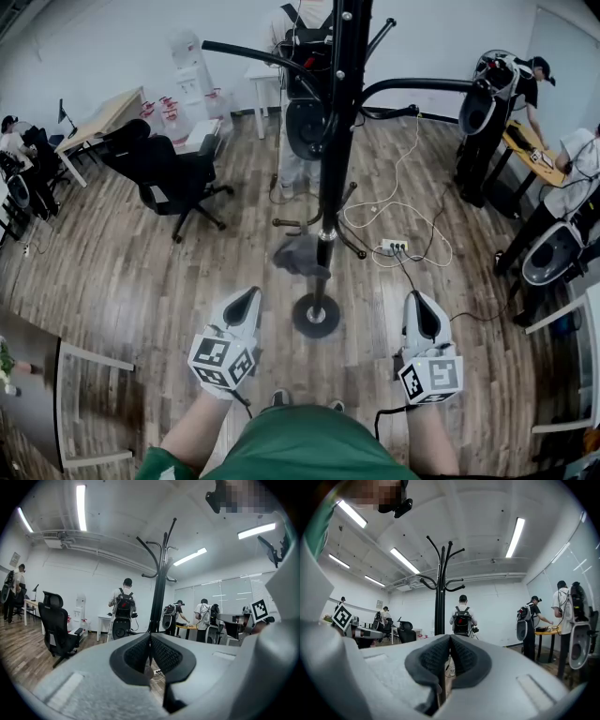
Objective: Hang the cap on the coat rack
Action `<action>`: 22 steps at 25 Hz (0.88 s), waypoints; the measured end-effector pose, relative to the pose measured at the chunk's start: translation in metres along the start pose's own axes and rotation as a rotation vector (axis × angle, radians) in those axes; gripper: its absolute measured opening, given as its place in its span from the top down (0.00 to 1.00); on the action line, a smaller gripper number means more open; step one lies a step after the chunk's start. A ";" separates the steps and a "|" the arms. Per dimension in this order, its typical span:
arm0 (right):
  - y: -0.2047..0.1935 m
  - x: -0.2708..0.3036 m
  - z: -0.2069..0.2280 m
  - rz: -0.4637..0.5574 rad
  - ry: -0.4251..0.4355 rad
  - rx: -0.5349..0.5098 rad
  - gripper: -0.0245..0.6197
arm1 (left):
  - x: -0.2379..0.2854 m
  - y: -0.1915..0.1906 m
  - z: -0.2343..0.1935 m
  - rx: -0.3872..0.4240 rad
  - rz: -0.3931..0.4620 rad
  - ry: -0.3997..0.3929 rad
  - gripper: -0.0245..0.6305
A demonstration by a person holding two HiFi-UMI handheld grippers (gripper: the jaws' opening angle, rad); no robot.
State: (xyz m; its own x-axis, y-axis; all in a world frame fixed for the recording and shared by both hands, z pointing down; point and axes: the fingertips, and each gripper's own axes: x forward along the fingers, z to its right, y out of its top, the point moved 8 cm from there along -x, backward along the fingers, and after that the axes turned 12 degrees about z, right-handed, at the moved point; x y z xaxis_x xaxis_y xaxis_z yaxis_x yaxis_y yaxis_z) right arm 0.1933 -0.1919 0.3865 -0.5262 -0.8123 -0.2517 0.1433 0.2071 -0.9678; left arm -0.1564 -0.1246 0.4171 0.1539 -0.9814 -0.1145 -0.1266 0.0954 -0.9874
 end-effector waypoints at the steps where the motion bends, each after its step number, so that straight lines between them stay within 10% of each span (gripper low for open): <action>1: 0.000 0.000 0.001 0.000 -0.001 -0.001 0.96 | 0.001 0.000 0.000 0.001 -0.002 -0.001 0.94; 22: 0.002 -0.008 -0.001 0.036 0.027 0.037 0.96 | -0.003 -0.008 0.007 -0.003 -0.025 0.012 0.94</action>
State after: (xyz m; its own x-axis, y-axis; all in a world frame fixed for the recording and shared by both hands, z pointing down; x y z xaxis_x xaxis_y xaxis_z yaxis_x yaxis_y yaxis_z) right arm 0.1975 -0.1846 0.3862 -0.5428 -0.7894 -0.2867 0.1931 0.2149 -0.9573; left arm -0.1494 -0.1217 0.4245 0.1455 -0.9854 -0.0883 -0.1254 0.0701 -0.9896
